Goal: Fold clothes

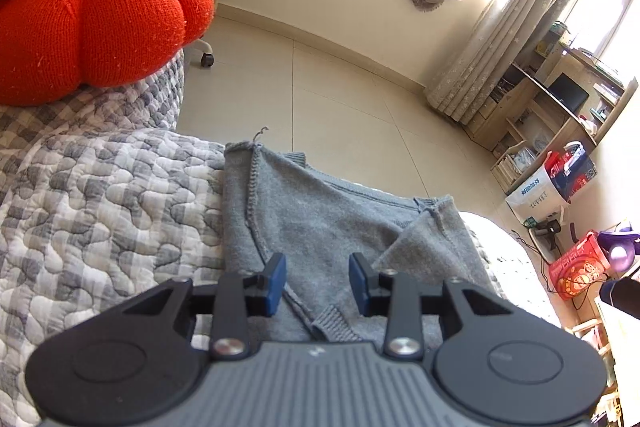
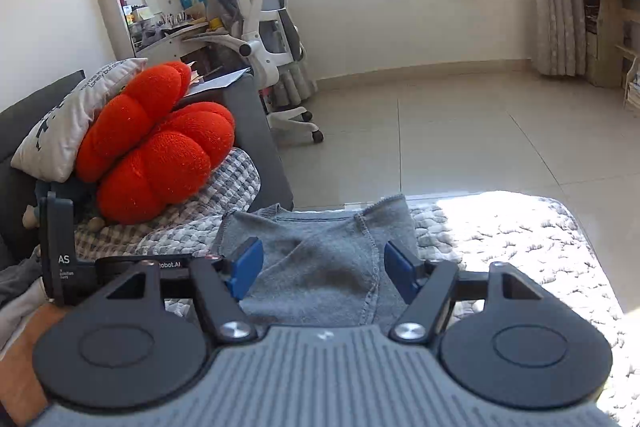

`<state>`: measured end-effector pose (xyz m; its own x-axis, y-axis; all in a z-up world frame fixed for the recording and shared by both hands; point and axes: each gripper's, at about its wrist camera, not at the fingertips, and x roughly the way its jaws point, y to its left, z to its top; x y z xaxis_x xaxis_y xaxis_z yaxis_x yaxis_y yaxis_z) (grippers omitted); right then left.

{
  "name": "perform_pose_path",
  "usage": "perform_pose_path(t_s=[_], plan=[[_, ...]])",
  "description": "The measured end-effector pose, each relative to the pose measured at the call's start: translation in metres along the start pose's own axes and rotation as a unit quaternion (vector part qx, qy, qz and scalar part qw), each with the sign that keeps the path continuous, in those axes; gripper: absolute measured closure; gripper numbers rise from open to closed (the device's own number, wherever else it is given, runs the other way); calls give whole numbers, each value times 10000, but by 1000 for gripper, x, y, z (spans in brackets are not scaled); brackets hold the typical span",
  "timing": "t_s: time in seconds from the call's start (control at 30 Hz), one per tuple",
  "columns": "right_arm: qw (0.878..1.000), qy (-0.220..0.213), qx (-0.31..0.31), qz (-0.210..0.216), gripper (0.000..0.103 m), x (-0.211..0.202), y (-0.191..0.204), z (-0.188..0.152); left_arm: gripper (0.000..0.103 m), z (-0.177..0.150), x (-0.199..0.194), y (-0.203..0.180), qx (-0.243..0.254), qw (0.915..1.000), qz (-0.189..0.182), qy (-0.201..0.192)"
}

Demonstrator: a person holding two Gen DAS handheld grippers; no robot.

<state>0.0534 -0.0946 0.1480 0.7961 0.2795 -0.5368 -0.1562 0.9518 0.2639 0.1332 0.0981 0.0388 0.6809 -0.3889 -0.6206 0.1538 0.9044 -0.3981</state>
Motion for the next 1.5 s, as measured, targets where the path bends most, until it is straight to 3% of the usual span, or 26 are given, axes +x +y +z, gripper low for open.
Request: perform_pose_path(t_s=[0.07,0.2,0.33,0.47,0.53,0.67,0.7,0.73,0.8,0.83,0.87,0.9,0.93,0.97,1.0,1.03,1.07,1.3,1.5], plan=[[9991,275,-322,-59,33,-12,-6,-10,61,-5,7,-14,334,9993,-47,129],[9890,726,-1260,-251,33,-39,9,-47,59,-14,24,-27,853,9954,221,378],[9702,1082,-2160,-185,33,-62,34,-96,61,-16,28,-27,1029,9937,231,366],[9603,1156,-2436,-715,34,-89,39,-146,85,-15,27,-23,1076,9930,349,337],[9643,1107,-2249,-850,40,-100,33,-160,91,-14,25,-19,986,9941,304,345],[9657,1054,-2055,-1189,67,-111,27,-175,93,-12,23,-18,910,9948,298,360],[9646,1062,-2058,-1263,67,-112,26,-178,92,-11,22,-17,845,9953,305,365],[9634,1069,-2061,-1336,67,-112,25,-181,90,-9,21,-16,772,9958,308,373],[9610,1083,-2067,-1484,67,-113,24,-187,72,-7,19,-13,700,9965,196,418],[9597,1091,-2070,-1557,67,-113,23,-190,51,-7,19,-13,726,9963,162,436],[9583,1098,-2072,-1630,67,-113,22,-192,39,-8,20,-15,801,9957,164,447],[9569,1105,-2075,-1703,73,-114,21,-195,39,-10,20,-17,875,9950,166,458],[9566,1108,-2061,-1735,80,-114,20,-197,40,-11,21,-18,950,9942,168,469],[9578,1106,-2026,-1715,95,-115,19,-196,50,-13,22,-22,1100,9926,235,455],[9591,1088,-1988,-1698,96,-115,19,-196,62,-16,23,-27,1280,9903,326,432],[9605,1043,-1957,-1681,97,-117,19,-194,86,-18,24,-31,1422,9882,380,421],[9618,989,-1939,-1660,97,-119,20,-193,96,-19,24,-33,1480,9873,395,412],[9700,753,-1773,-1483,97,-134,38,-186,100,-5,15,-26,1115,9934,149,205],[9568,1003,-2120,-1718,95,-121,51,-193,100,10,6,-16,634,9979,-140,-42]])
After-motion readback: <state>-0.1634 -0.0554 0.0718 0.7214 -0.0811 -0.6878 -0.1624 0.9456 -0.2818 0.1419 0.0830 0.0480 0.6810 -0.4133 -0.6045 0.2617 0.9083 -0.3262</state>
